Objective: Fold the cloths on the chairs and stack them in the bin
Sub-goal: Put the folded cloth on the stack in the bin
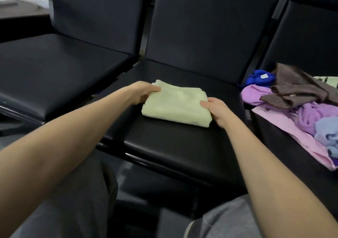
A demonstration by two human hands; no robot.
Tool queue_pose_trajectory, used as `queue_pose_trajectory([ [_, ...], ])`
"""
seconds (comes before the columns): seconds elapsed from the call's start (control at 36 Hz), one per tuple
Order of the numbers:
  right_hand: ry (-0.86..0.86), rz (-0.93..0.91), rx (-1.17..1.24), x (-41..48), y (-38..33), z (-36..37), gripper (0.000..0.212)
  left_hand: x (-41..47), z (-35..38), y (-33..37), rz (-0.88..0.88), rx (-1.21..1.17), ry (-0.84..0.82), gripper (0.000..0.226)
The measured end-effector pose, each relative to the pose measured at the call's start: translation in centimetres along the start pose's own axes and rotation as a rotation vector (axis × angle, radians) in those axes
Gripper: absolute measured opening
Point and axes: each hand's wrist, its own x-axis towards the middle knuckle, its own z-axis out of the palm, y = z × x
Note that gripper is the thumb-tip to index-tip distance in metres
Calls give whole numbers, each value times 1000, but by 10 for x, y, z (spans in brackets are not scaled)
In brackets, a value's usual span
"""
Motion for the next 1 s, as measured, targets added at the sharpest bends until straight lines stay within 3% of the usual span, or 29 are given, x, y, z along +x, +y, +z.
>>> queue_pose_trajectory([
  [0.25,209,-133,195,16,-11,2,32,28,17,7,167,51,291,6],
  [0.33,233,-122,173,23,-9,5,29,38,18,1,202,219,375,3],
  [0.44,285,-123,99,34,-4,10,20,37,21,3,302,433,409,19],
  [0.56,264,-8,-28,37,-8,17,51,34,24,5,193,627,351,22],
  [0.61,242,49,-90,36,-9,19,54,33,26,7,164,675,334,22],
  [0.75,108,105,-125,29,-11,12,56,27,31,7,141,610,286,11],
  [0.89,32,136,53,18,-11,3,42,16,42,16,-25,501,290,68],
  [1.0,31,90,299,8,-4,1,26,2,44,23,-179,135,127,49],
])
